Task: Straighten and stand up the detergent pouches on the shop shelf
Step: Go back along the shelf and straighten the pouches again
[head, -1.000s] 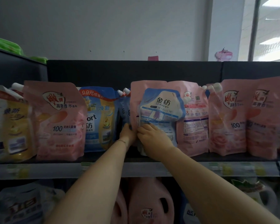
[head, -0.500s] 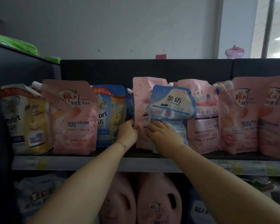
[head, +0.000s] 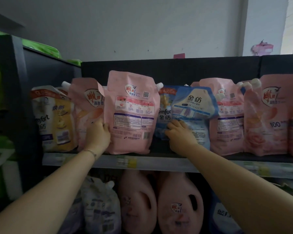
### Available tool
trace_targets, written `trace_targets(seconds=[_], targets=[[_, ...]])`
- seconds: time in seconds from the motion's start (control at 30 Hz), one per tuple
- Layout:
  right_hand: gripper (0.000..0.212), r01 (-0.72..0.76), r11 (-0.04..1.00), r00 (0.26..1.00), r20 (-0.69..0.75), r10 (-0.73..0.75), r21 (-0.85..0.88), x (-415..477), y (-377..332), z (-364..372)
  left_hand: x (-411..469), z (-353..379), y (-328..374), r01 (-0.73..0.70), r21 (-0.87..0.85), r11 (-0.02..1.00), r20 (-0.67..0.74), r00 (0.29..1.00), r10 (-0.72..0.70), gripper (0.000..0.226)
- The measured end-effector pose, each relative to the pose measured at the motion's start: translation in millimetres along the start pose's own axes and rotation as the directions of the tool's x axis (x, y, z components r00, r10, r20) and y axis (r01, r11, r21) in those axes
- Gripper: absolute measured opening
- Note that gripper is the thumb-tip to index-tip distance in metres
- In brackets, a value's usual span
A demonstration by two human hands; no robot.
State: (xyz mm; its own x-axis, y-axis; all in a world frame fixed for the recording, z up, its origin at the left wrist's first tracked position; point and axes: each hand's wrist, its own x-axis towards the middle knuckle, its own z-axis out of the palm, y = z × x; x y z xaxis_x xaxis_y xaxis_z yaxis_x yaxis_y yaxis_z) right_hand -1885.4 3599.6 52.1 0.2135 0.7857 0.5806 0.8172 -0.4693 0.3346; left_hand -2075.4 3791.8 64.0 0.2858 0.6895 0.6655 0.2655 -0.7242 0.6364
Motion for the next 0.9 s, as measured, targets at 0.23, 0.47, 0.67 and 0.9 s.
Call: trace_targets(seconds=[0.23, 0.47, 0.67, 0.9], targets=[[0.032, -0.070, 0.969, 0.998, 0.022, 0.066, 0.238, 0, -23, -3, -35, 10, 17, -0.021, -0.240, 0.970, 0.046, 0.998, 0.033, 0.047], [0.029, -0.030, 0.958, 0.999, 0.023, 0.025, 0.284, -11, -24, -7, -47, 38, 11, -0.183, 0.011, 0.983, 0.154, 0.972, 0.179, 0.104], [0.022, -0.047, 0.961, 0.998, -0.036, 0.059, 0.273, -24, -9, -11, -41, 70, 22, -0.162, 0.147, 0.976, 0.133, 0.981, 0.143, 0.096], [0.017, -0.168, 0.962, 0.964, -0.168, 0.206, 0.217, -47, 8, -23, -55, 78, 38, -0.332, 0.329, 0.884, 0.092, 0.943, 0.321, 0.072]])
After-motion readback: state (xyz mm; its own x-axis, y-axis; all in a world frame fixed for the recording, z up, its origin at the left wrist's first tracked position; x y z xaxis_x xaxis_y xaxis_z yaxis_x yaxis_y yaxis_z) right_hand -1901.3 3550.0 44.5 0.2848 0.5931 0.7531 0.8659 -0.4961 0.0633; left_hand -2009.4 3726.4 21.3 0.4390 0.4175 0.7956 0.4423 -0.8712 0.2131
